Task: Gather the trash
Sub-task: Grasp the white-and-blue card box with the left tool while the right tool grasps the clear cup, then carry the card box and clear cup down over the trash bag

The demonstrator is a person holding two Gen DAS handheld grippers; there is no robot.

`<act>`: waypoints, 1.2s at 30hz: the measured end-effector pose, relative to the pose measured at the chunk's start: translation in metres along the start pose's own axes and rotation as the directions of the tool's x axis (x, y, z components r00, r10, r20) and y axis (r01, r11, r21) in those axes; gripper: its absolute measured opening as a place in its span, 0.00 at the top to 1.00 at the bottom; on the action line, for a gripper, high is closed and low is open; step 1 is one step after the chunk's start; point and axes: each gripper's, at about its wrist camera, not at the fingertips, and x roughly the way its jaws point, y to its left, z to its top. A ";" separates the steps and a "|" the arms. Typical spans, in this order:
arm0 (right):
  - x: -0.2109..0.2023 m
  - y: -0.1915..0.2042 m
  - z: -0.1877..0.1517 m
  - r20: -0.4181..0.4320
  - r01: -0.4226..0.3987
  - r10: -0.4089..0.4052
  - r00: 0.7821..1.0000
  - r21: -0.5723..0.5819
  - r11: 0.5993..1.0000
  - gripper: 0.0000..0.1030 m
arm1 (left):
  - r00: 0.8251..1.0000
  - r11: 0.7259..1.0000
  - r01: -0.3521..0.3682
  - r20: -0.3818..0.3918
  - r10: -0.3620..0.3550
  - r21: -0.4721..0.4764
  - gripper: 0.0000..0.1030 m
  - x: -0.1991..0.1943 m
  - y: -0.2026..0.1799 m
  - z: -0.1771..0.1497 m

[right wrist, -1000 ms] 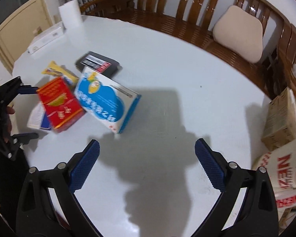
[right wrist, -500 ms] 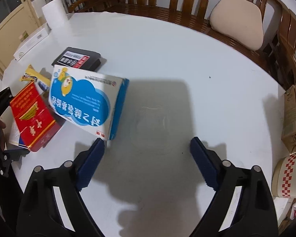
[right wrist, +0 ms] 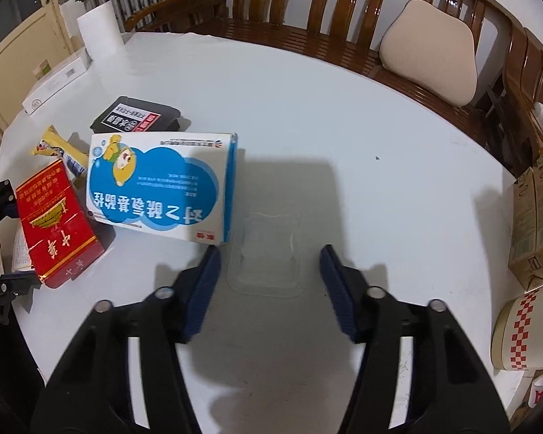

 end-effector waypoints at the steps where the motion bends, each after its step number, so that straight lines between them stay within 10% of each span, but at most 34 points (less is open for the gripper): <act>1: -0.001 0.001 0.000 0.004 -0.002 0.002 1.000 -0.004 1.000 0.59 | 1.000 1.000 0.003 0.001 -0.003 -0.002 0.41 -0.001 -0.001 -0.001; 36: -0.100 0.011 -0.040 0.103 -0.037 0.029 0.994 0.075 0.997 0.60 | 0.998 0.999 -0.017 0.054 0.019 -0.040 0.43 -0.080 -0.046 0.001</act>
